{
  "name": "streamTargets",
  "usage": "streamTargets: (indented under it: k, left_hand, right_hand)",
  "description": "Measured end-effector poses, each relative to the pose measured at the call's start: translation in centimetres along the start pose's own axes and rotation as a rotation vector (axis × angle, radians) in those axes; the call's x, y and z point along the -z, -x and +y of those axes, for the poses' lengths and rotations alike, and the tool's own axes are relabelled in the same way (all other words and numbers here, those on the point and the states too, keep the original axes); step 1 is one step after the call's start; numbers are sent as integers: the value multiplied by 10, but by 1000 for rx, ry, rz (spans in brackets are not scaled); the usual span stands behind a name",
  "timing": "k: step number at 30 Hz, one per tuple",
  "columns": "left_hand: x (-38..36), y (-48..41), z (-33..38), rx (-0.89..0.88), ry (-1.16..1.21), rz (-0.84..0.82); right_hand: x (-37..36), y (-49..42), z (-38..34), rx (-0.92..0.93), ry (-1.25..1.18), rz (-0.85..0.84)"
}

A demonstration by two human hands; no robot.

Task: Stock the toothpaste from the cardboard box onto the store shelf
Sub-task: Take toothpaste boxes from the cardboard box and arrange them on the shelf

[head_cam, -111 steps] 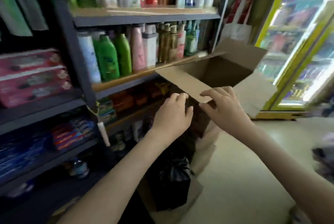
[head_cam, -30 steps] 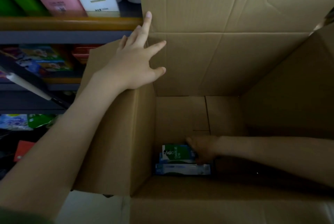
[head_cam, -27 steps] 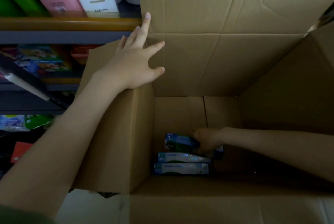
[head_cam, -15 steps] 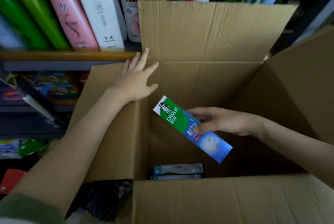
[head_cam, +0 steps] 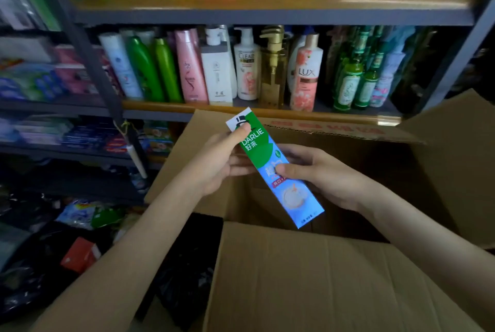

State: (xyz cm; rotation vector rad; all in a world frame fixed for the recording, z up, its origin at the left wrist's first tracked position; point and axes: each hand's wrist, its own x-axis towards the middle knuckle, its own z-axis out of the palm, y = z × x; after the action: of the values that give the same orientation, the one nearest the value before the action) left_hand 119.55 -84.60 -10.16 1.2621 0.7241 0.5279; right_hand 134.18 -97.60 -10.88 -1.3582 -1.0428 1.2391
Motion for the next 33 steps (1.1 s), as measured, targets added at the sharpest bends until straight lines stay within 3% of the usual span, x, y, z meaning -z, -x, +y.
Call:
streamTargets:
  k: [3, 12, 16, 22, 26, 33]
  left_hand:
    - [28, 25, 7, -39, 55, 139]
    - [155, 72, 14, -94, 318, 455]
    - [238, 88, 14, -154, 369, 600]
    - [382, 111, 28, -193, 368, 696]
    - [464, 116, 39, -180, 370, 749]
    - [574, 105, 52, -82, 566, 808]
  right_hand:
    - [-26, -9, -9, 14, 26, -9]
    - [-120, -75, -30, -58, 353, -283]
    - [-192, -126, -38, -20, 316, -386]
    - [-302, -212, -52, 32, 48, -550]
    - [-374, -263, -57, 90, 93, -499]
    - [-457, -349, -60, 120, -80, -452]
